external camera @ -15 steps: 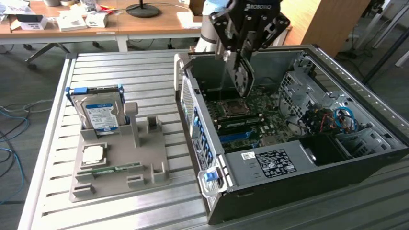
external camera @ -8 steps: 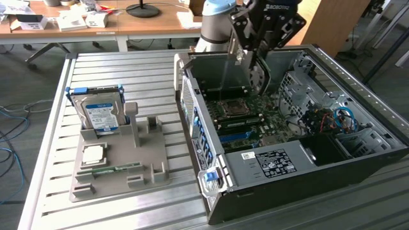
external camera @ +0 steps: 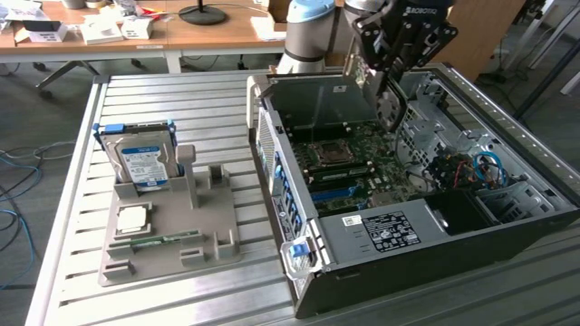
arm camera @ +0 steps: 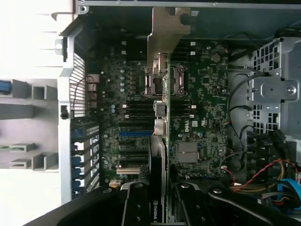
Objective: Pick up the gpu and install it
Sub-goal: 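Pick up the gpu and move the gpu toward the slot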
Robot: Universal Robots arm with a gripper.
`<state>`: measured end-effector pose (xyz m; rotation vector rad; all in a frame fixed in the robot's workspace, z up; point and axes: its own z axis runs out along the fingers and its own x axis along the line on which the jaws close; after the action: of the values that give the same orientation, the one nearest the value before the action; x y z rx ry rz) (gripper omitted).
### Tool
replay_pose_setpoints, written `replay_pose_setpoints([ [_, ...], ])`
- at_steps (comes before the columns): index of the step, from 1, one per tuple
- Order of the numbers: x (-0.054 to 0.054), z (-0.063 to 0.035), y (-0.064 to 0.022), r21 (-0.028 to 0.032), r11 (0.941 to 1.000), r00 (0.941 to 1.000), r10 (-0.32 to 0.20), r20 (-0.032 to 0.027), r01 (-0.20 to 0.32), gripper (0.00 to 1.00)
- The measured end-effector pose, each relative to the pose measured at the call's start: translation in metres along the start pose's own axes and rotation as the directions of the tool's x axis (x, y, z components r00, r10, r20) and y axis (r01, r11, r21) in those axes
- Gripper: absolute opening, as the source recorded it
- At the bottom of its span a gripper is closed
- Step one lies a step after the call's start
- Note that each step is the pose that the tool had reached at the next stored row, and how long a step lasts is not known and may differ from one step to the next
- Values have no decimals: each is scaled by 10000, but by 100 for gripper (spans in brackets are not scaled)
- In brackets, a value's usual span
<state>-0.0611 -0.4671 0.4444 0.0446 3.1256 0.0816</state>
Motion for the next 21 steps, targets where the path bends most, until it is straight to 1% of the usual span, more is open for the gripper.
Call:
replay_pose_setpoints([
  [3, -85, 1, 2, 1, 10000, 10000, -1, 0, 1, 26],
  [8, -99, 1, 3, 1, 10000, 10000, 1, 0, -1, 26],
  [14, -194, 3, 5, 0, 10000, 10000, 0, 0, 0, 26],
  [21, -255, 4, 7, 0, 10000, 10000, -1, 0, 1, 26],
])
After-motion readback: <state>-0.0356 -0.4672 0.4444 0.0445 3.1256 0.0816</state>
